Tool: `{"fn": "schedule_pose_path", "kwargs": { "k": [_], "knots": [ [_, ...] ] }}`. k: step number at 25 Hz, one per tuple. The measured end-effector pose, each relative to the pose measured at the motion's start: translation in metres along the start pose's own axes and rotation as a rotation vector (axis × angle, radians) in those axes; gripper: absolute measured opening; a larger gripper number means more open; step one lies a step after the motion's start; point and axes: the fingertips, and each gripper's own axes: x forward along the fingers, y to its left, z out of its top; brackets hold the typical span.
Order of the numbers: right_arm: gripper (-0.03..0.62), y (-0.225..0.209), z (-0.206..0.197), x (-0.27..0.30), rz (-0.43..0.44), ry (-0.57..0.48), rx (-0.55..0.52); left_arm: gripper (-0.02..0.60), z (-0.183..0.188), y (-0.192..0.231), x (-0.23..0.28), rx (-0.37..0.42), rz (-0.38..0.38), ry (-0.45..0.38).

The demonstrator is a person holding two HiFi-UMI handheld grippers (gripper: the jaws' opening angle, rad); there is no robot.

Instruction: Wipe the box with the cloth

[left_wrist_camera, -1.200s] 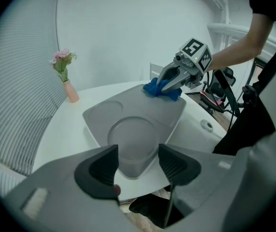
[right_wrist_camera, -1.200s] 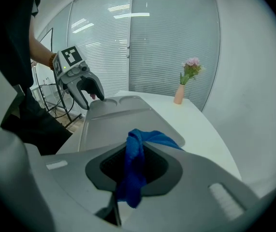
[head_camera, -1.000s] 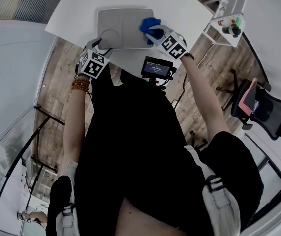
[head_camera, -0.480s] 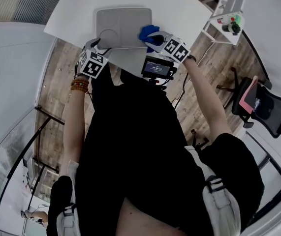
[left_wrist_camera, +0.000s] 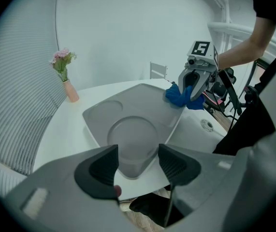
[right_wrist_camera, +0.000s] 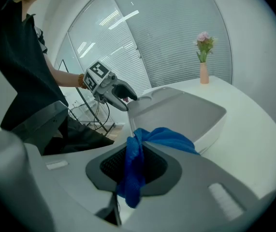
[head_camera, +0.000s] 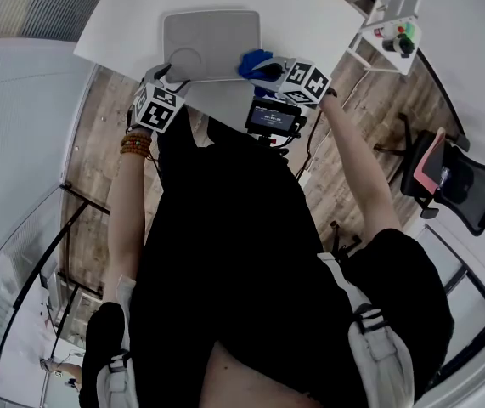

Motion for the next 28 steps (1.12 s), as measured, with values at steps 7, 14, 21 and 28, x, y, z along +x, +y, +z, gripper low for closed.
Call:
{"fn": "schedule_pose_path", "kwargs": {
  "k": [7,14,21,28],
  "knots": [
    [0.078,0.011,-0.009,-0.001,0.123,-0.031,-0.011,0.245,-0.003,0.003,0.006,0.004,-0.011,0.024],
    [0.083,-0.021,0.053,-0.062,0.041,-0.376,0.082,0.244,-0.002,-0.009,0.005,0.015,-0.02,0.04],
    [0.084,-0.087,0.11,-0.087,-0.244,-0.51,0.007,0.238,-0.004,-0.004,0.01,0.006,-0.043,0.043],
    [0.087,-0.14,0.108,-0.059,-0.489,-0.344,-0.141,0.206,0.005,-0.015,0.012,0.0,-0.066,0.039]
  ]
}}
